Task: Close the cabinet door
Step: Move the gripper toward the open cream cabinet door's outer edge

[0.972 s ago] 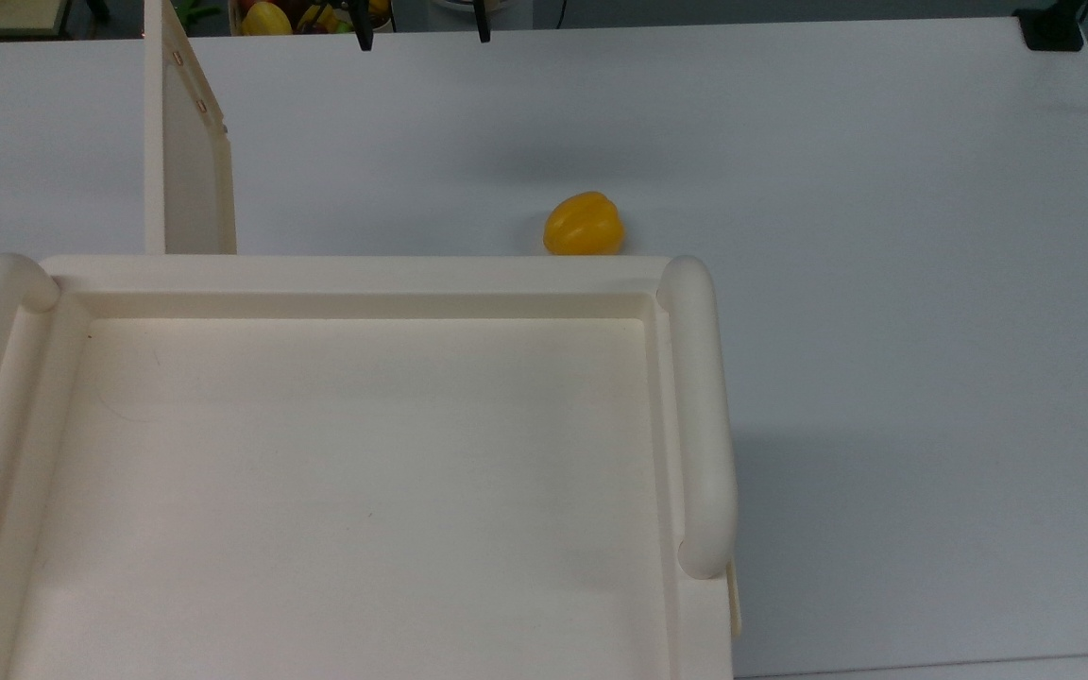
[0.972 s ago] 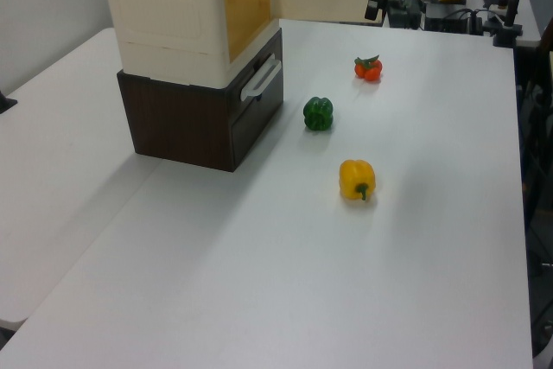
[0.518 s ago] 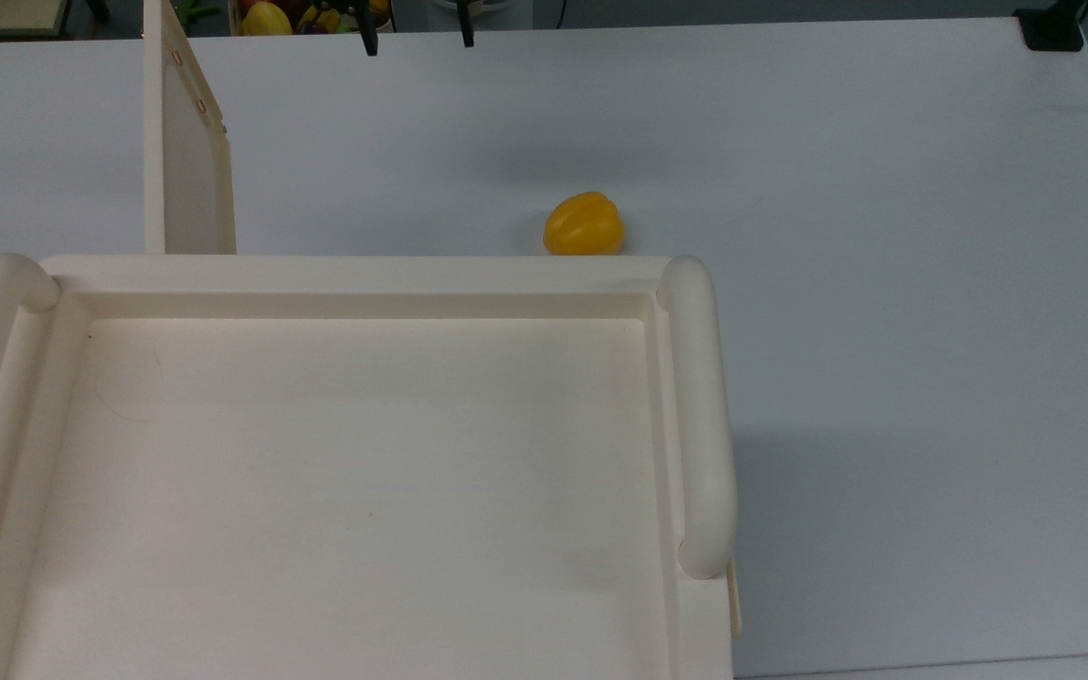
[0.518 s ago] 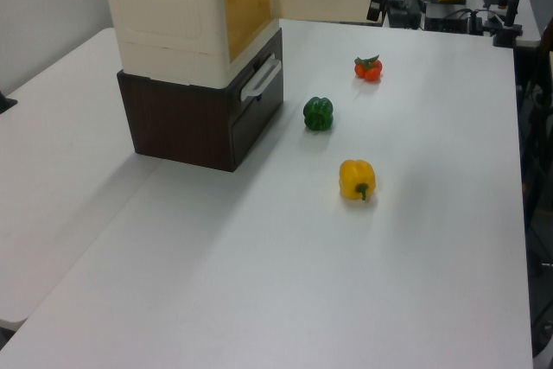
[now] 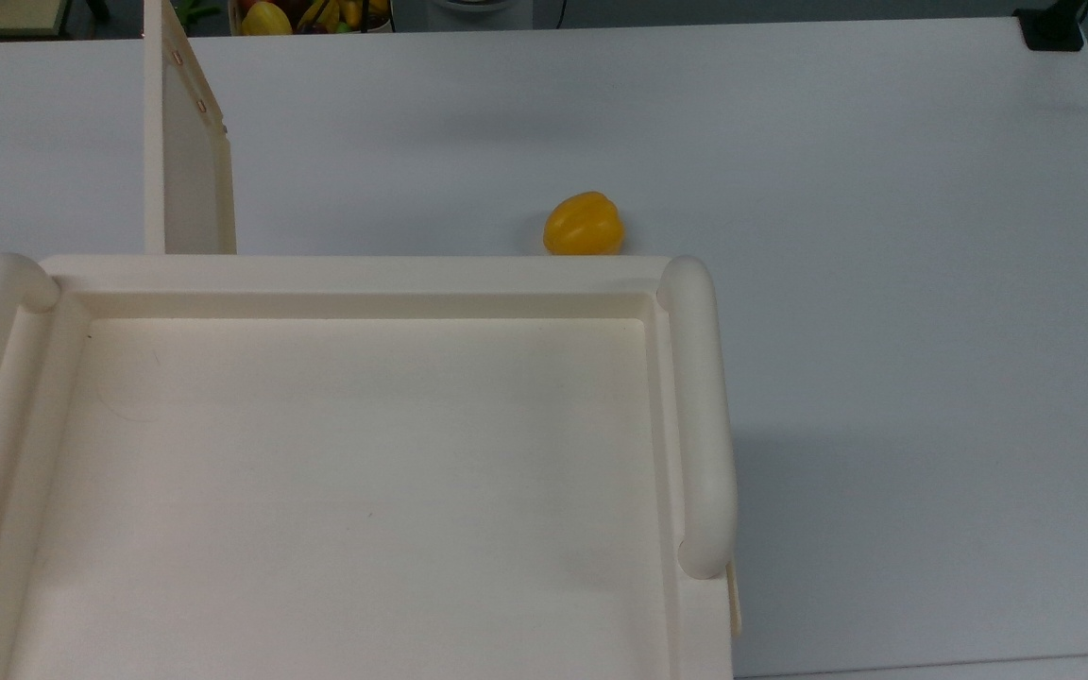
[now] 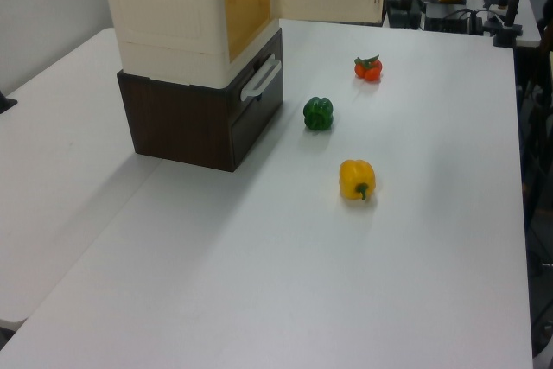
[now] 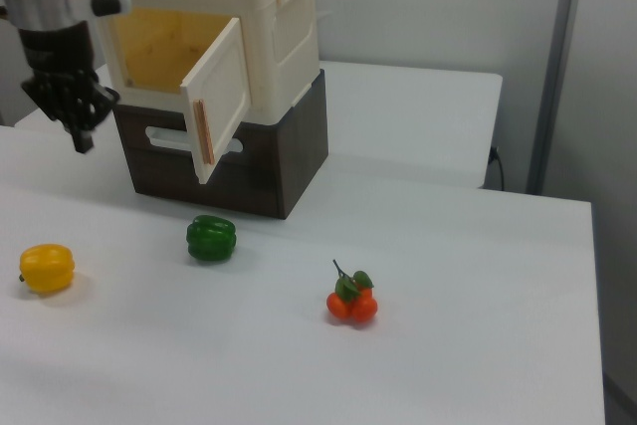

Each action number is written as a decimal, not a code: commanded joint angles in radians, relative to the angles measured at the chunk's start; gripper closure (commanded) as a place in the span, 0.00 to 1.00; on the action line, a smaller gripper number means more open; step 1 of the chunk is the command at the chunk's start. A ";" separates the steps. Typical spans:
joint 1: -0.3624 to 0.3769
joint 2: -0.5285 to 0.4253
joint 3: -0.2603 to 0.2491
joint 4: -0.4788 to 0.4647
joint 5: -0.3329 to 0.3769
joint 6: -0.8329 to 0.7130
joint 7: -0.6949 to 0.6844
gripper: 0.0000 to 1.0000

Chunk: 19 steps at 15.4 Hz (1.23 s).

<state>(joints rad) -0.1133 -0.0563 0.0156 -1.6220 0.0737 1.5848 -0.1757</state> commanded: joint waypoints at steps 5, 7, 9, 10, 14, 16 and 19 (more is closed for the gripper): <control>-0.091 0.015 -0.144 -0.025 -0.038 0.116 -0.180 1.00; -0.092 0.041 -0.181 -0.026 -0.037 0.205 -0.179 1.00; -0.095 0.076 -0.204 -0.026 -0.022 0.332 -0.168 1.00; -0.095 0.099 -0.206 -0.026 -0.011 0.404 -0.163 1.00; -0.089 0.156 -0.206 -0.022 0.124 0.604 -0.140 1.00; -0.080 0.170 -0.203 -0.021 0.161 0.636 -0.137 1.00; -0.040 0.177 -0.195 -0.019 0.198 0.646 -0.110 1.00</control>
<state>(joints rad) -0.1982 0.1233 -0.1809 -1.6389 0.2332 2.2083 -0.3311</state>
